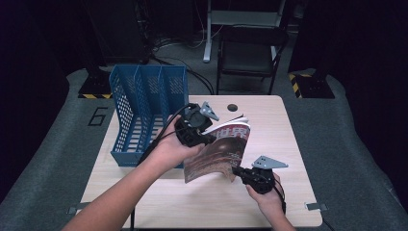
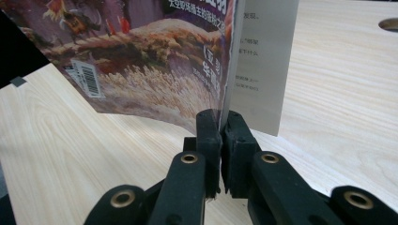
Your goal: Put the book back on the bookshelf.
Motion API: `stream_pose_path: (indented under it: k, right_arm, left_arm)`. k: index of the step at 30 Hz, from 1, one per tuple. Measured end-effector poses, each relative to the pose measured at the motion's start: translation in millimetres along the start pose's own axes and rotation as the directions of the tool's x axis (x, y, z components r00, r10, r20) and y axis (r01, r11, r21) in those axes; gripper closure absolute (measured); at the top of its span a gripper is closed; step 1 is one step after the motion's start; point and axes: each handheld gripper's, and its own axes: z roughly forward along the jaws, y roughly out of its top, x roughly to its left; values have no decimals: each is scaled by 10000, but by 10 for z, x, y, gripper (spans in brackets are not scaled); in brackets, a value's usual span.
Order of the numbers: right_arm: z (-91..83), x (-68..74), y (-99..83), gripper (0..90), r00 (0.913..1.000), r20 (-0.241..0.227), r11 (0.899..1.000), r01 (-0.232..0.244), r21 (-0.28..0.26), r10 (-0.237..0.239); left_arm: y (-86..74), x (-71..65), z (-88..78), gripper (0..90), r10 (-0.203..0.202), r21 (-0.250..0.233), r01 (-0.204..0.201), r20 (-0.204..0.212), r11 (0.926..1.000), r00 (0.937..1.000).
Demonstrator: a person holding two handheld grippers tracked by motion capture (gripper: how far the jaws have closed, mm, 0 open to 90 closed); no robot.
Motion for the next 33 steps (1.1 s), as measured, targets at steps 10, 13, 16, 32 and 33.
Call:
stream_pose_path:
  k: [10,13,16,32,33]
  right_arm:
    - [-65,75,91,867,9998,-204,9992,0,-401,-8]
    - [-71,99,117,867,9994,-315,9990,97,-440,-111]
    - [-77,125,141,867,9993,-362,9985,112,-539,-131]
    - [-142,200,227,802,9959,-906,9921,-91,-1249,-22]
    - [-144,194,232,797,9955,-937,9923,-240,-1215,126]
  left_arm:
    - [44,68,-160,839,-60,-28,60,48,10000,10000]
    - [57,90,-208,839,-43,45,43,30,10000,10000]
    - [59,102,-253,839,-122,79,122,41,9999,9999]
    - [72,205,-501,840,-332,97,332,23,9994,9994]
    - [75,212,-519,840,-341,116,341,14,9994,9994]
